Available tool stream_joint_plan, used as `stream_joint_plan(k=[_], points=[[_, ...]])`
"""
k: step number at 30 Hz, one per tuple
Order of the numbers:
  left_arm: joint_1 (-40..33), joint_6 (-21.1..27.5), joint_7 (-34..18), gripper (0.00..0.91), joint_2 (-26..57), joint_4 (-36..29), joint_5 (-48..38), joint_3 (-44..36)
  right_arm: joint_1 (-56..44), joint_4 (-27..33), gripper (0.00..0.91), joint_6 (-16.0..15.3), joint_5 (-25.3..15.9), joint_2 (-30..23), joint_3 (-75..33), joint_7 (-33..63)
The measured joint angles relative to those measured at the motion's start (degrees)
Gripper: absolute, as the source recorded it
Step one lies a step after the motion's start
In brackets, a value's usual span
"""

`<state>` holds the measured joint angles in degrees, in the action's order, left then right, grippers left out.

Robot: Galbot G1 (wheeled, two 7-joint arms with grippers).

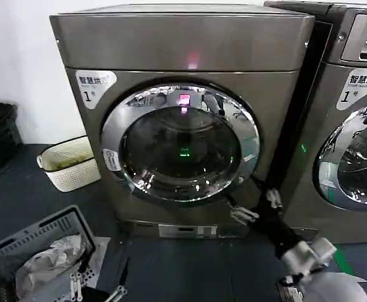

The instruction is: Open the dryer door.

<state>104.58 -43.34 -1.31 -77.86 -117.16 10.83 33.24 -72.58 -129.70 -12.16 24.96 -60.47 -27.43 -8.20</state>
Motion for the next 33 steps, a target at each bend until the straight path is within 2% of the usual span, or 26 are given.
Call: stream_joint_plan(k=[17,33], points=[[1.25,-1.04,0.02,0.907,-1.21,-1.06,0.9,0.81,14.79,9.93,0.907,2.83,3.17,3.21,13.06,-0.47],[2.08,-0.99,0.0,0.907,-1.96,-2.04,1.21,2.66,28.81,18.15,0.907,3.96,3.73,0.44,25.7,-0.15]])
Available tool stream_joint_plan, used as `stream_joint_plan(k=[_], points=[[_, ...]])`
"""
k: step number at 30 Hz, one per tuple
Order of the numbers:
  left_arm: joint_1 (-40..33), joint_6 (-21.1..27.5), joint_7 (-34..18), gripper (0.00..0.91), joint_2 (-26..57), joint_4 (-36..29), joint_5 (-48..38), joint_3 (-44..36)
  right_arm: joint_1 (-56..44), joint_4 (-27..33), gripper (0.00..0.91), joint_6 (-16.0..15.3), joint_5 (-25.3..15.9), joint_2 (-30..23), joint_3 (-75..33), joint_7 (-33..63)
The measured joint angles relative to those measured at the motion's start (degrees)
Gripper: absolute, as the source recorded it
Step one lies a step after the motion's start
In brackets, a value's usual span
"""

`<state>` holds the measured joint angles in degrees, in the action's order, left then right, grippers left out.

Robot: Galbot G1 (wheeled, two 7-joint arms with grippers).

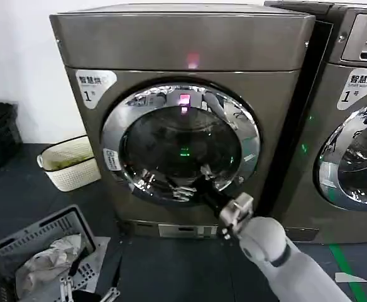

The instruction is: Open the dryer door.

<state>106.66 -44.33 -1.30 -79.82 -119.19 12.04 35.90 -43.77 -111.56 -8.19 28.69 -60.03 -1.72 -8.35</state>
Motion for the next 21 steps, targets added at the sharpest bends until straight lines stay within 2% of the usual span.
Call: stream_joint_plan(k=[21], points=[[0.17,-0.01,0.01,0.907,-0.92,-0.64,0.08,0.75,10.25,7.81,0.907,0.47,-0.58,-4.93,10.36,2.79]])
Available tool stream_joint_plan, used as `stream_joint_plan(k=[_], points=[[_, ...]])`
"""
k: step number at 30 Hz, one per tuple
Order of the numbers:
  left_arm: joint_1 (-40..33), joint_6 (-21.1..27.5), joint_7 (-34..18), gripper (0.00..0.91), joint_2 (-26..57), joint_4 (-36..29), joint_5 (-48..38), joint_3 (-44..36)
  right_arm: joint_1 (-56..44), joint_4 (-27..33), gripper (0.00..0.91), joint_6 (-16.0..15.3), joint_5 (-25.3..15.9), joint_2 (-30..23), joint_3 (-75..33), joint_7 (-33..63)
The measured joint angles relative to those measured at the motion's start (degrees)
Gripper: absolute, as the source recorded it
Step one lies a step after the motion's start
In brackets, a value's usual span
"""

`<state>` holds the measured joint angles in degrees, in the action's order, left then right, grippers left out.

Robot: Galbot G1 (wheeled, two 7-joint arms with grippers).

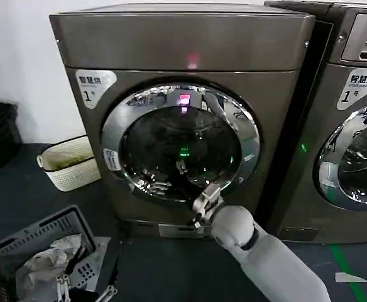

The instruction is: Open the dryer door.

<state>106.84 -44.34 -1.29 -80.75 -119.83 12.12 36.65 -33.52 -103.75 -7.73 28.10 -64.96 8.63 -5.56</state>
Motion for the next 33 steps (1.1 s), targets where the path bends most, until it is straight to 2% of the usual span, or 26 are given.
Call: stream_joint_plan(k=[33], points=[[-0.06,0.3,0.07,0.907,-0.28,-0.36,-0.09,0.67,6.68,10.02,0.907,-0.1,-2.76,-9.72,5.43,0.85]])
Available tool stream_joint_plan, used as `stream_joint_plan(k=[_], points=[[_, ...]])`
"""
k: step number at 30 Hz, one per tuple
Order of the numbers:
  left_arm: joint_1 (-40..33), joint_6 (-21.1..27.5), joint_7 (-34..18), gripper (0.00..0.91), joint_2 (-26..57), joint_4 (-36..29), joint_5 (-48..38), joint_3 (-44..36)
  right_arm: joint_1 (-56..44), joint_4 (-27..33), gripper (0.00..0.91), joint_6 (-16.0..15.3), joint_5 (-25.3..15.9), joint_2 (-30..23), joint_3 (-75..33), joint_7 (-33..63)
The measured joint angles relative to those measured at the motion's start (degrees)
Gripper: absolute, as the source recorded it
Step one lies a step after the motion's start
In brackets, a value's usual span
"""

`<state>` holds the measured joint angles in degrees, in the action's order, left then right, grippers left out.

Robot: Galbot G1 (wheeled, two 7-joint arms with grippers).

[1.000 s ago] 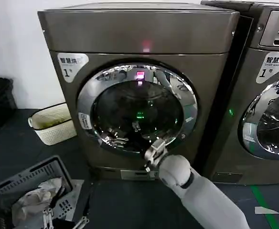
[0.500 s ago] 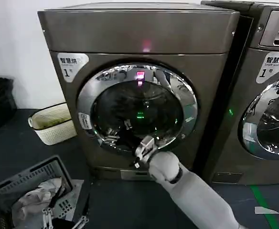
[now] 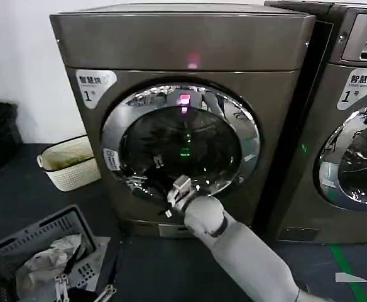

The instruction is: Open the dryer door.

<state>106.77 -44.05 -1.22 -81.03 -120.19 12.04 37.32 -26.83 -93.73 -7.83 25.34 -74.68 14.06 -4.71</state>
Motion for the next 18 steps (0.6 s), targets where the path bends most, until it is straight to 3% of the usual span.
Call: stream_joint_plan(k=[18], points=[[0.23,0.07,0.06,0.907,-0.13,-0.41,-0.01,0.08,2.4,4.74,0.907,0.21,-0.83,-3.87,1.34,-0.73]])
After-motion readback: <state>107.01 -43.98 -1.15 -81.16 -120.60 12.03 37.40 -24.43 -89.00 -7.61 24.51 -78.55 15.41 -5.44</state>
